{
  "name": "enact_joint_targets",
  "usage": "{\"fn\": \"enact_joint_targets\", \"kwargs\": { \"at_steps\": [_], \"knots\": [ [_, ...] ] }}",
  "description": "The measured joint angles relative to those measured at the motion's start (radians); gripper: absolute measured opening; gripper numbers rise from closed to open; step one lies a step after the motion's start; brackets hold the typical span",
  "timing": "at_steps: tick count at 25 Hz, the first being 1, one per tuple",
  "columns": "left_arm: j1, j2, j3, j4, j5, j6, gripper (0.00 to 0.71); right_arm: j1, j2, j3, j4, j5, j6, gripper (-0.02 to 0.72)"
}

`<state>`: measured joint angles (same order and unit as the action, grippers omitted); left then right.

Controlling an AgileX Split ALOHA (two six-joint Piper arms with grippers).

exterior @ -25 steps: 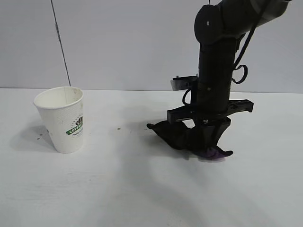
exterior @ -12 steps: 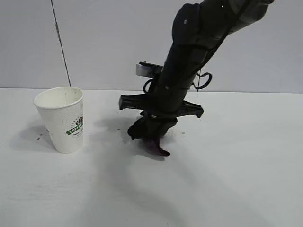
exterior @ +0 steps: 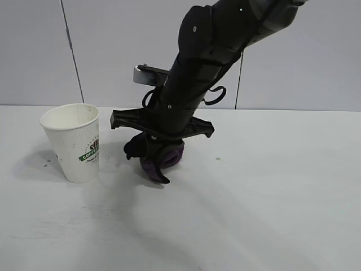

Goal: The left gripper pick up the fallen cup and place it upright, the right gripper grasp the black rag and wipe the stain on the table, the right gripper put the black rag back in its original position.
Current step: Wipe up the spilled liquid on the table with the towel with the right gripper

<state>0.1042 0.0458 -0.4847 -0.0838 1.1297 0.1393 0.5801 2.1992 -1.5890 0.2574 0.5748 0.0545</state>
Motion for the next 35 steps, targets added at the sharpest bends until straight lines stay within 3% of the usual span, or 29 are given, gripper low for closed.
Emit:
{"fn": "enact_joint_targets", "kwargs": {
  "at_steps": [4, 7, 11, 18, 22, 28, 30, 31, 33, 35],
  "knots": [
    [0.0, 0.0, 0.0, 0.0, 0.0, 0.0, 0.632, 0.002, 0.004, 0.0, -0.08, 0.022, 0.004, 0.043],
    [0.0, 0.0, 0.0, 0.0, 0.0, 0.0, 0.632, -0.014, 0.014, 0.0, -0.203, 0.06, 0.067, 0.043],
    [0.0, 0.0, 0.0, 0.0, 0.0, 0.0, 0.632, -0.064, 0.015, -0.001, -0.323, 0.144, 0.136, 0.043],
    [0.0, 0.0, 0.0, 0.0, 0.0, 0.0, 0.632, -0.178, 0.015, -0.008, -0.41, 0.302, 0.147, 0.043],
    [0.0, 0.0, 0.0, 0.0, 0.0, 0.0, 0.632, -0.214, 0.015, -0.009, -0.455, 0.352, 0.147, 0.043],
    [0.0, 0.0, 0.0, 0.0, 0.0, 0.0, 0.632, -0.218, 0.015, -0.009, -0.574, 0.424, 0.148, 0.043],
    [0.0, 0.0, 0.0, 0.0, 0.0, 0.0, 0.632, -0.218, 0.015, -0.009, -0.561, 0.423, 0.151, 0.043],
    [0.0, 0.0, 0.0, 0.0, 0.0, 0.0, 0.632, -0.218, 0.015, -0.01, -0.526, 0.417, 0.151, 0.043],
    [0.0, 0.0, 0.0, 0.0, 0.0, 0.0, 0.632, -0.218, 0.015, -0.01, -0.407, 0.387, 0.126, 0.043],
    [0.0, 0.0, 0.0, 0.0, 0.0, 0.0, 0.632, -0.215, 0.015, -0.01, -0.219, 0.339, 0.054, 0.043]
  ]
}}
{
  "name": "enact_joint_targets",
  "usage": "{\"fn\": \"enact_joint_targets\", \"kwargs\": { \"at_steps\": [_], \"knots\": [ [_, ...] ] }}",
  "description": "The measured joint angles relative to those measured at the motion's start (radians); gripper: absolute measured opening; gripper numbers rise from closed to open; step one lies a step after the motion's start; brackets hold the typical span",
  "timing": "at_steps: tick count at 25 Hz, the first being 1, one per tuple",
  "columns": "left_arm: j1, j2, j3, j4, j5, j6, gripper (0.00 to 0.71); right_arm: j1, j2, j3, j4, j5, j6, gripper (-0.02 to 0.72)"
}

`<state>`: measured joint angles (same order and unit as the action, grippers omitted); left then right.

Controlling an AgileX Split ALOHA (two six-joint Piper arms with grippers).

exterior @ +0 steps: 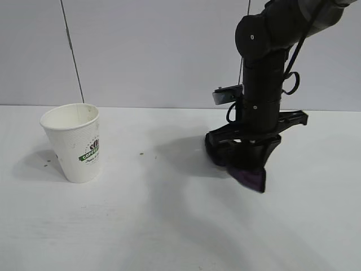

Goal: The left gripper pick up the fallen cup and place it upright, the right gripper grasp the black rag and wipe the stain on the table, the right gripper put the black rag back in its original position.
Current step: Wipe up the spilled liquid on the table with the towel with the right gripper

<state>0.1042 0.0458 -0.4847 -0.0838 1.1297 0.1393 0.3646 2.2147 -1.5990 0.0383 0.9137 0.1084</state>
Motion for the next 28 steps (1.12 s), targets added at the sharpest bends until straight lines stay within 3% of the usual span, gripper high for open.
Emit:
{"fn": "enact_joint_targets", "kwargs": {
  "at_steps": [1, 4, 6, 10, 14, 19, 28],
  "knots": [
    [0.0, 0.0, 0.0, 0.0, 0.0, 0.0, 0.632, 0.005, 0.0, 0.0, 0.095, -0.027, -0.047, 0.043],
    [0.0, 0.0, 0.0, 0.0, 0.0, 0.0, 0.632, 0.045, 0.0, 0.0, 0.281, -0.108, -0.148, 0.043],
    [0.0, 0.0, 0.0, 0.0, 0.0, 0.0, 0.632, 0.08, 0.0, 0.0, 0.321, -0.161, -0.167, 0.043],
    [0.0, 0.0, 0.0, 0.0, 0.0, 0.0, 0.632, 0.15, 0.0, 0.0, 0.339, -0.275, -0.176, 0.043],
    [0.0, 0.0, 0.0, 0.0, 0.0, 0.0, 0.632, 0.183, 0.0, 0.0, 0.324, -0.363, -0.143, 0.043],
    [0.0, 0.0, 0.0, 0.0, 0.0, 0.001, 0.632, 0.183, 0.0, 0.0, 0.251, -0.43, -0.07, 0.043],
    [0.0, 0.0, 0.0, 0.0, 0.0, 0.001, 0.632, 0.207, 0.083, 0.0, 0.265, -0.566, -0.049, 0.043]
  ]
}}
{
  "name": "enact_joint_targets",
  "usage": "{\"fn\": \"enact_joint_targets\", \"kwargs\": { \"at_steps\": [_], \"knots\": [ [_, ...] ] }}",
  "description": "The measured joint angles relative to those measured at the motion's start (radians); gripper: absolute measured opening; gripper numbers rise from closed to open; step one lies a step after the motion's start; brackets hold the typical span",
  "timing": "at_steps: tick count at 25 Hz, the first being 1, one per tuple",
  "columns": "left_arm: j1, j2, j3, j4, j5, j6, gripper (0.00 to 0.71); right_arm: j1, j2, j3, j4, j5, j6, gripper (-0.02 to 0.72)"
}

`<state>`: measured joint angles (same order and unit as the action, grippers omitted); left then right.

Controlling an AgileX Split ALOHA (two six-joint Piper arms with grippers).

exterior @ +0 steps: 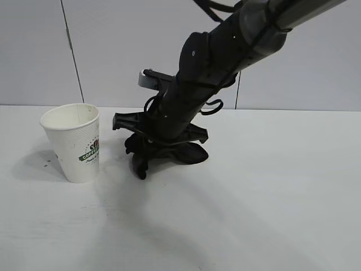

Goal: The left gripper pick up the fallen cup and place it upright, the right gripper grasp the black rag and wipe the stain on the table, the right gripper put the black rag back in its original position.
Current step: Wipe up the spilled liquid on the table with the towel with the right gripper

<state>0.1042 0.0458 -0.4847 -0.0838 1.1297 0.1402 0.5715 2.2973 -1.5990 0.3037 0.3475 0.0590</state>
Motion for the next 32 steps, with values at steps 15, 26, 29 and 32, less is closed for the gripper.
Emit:
{"fn": "enact_joint_targets", "kwargs": {
  "at_steps": [15, 26, 29, 32],
  "knots": [
    [0.0, 0.0, 0.0, 0.0, 0.0, 0.0, 0.632, -0.005, 0.0, 0.0, -0.076, -0.128, 0.0, 0.043],
    [0.0, 0.0, 0.001, 0.0, 0.0, 0.0, 0.632, -0.08, -0.033, 0.0, -0.198, 0.142, 0.023, 0.043],
    [0.0, 0.0, 0.002, 0.0, 0.0, 0.0, 0.632, -0.118, -0.078, 0.0, -0.207, 0.262, 0.014, 0.043],
    [0.0, 0.0, 0.003, 0.0, 0.0, 0.0, 0.632, -0.151, -0.109, -0.001, -0.213, 0.395, -0.014, 0.043]
  ]
}}
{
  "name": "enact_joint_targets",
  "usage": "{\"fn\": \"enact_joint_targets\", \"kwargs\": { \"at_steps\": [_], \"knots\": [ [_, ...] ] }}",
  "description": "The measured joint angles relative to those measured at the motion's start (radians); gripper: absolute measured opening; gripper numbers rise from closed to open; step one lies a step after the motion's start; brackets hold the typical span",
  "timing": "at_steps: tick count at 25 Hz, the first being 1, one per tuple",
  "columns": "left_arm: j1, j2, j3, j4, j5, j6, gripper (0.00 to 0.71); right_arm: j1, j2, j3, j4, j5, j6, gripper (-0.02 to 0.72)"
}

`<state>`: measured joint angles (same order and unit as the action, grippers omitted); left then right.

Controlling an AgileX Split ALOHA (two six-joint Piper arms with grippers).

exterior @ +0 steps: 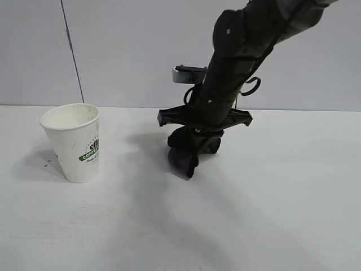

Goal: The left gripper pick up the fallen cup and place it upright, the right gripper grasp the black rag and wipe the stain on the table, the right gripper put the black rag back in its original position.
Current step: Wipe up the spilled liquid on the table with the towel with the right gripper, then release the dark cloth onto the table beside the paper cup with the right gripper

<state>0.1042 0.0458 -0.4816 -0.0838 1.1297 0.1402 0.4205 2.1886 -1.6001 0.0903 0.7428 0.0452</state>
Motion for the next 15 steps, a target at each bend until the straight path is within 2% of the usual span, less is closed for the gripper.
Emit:
{"fn": "enact_joint_targets", "kwargs": {
  "at_steps": [3, 5, 11, 15],
  "knots": [
    [0.0, 0.0, 0.0, 0.0, 0.0, 0.0, 0.632, -0.017, 0.001, -0.001, -0.003, 0.148, -0.031, 0.043],
    [0.0, 0.0, 0.0, 0.0, 0.0, 0.0, 0.632, -0.02, 0.002, -0.001, -0.011, 0.197, -0.04, 0.043],
    [0.0, 0.0, 0.0, 0.0, 0.0, 0.0, 0.632, -0.02, 0.002, -0.001, -0.043, 0.292, -0.045, 0.043],
    [0.0, 0.0, 0.0, 0.0, 0.0, 0.0, 0.632, -0.02, 0.002, -0.001, -0.045, 0.303, -0.045, 0.043]
  ]
}}
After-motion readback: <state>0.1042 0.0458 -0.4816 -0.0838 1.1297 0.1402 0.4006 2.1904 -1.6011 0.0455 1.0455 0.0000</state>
